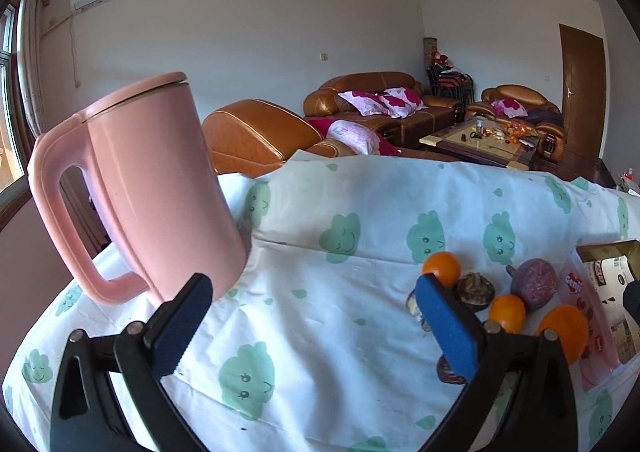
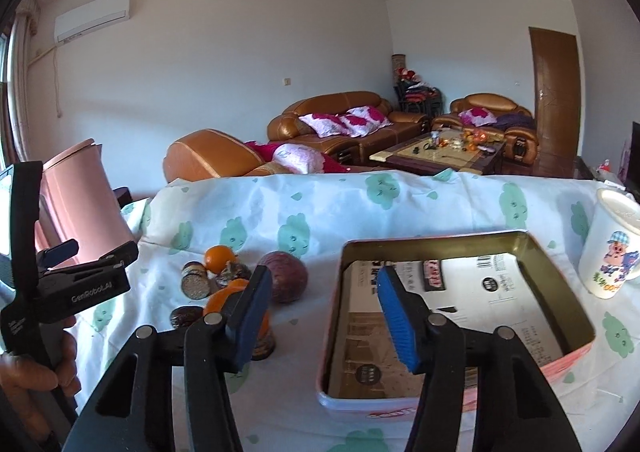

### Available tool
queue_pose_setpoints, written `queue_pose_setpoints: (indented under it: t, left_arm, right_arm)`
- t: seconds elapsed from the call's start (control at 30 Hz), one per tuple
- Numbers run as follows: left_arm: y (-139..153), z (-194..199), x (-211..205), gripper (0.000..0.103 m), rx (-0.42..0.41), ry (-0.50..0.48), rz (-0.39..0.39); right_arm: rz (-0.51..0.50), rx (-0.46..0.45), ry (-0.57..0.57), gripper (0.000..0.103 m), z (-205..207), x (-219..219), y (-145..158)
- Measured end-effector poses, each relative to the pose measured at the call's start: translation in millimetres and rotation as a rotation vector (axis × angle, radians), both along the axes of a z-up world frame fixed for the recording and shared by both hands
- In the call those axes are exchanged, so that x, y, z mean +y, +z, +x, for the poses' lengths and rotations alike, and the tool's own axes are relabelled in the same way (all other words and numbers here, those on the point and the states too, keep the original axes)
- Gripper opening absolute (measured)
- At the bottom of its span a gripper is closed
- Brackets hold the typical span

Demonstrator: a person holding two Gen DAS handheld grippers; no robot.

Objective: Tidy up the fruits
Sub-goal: 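Grasp the large orange with the right tool while the left tool grasps the dark round cake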

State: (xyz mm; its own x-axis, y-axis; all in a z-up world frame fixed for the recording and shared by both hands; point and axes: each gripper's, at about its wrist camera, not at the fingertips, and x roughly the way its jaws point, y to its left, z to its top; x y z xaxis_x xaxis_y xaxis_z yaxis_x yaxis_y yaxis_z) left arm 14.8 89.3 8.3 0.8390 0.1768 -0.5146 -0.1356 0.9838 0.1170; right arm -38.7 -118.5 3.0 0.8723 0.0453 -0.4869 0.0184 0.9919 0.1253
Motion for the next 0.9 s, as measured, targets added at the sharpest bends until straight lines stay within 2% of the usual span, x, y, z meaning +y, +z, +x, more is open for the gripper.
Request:
queue_pose_setpoints:
  t: [0.1, 0.23, 0.33, 0.47, 0.53, 0.7, 0.9]
  left_arm:
    - [-0.4, 3.6, 10.3, 0.103, 0.015, 0.006, -0.012]
    - [-7.7, 9.3, 10.4, 0.103, 0.063, -0.031, -0.012]
    - [-12.5, 9.9, 3.2, 0.103, 0.098, -0.081, -0.014]
    - [-18.2, 9.9, -8.3, 0.103, 0.140, -0.160, -0.022]
    - [-20.5, 11.1, -11.7, 0.103, 0.163, -0.195, -0.040]
    - [-26.1, 13.3, -18.5, 0.103, 0.232, -0.279, -0.128]
    - [-42.1, 23.5, -30.2, 0.101, 0.339, -0.360, -0.297]
  right_arm:
    - [0.005, 0.029, 0.100, 0.057, 8.1, 18.8, -0.7]
    - [-0.075, 0.066, 0.172, 0.057, 18.0, 47.6, -8.9]
    - [-0.132, 0.128, 0.190, 0.057, 29.4, 61.2, -18.6]
    - [-0.135, 0.207, 0.203, 0.057, 45.6, 64.2, -31.7]
    - [-0.138, 0.237, 0.204, 0.050, 51.2, 64.3, -38.1]
    - [-0.110, 0.221, 0.207, 0.048, 42.7, 57.2, -35.3]
    - [-0.067, 0.065, 0.148, 0.048, 14.9, 34.3, 1.2]
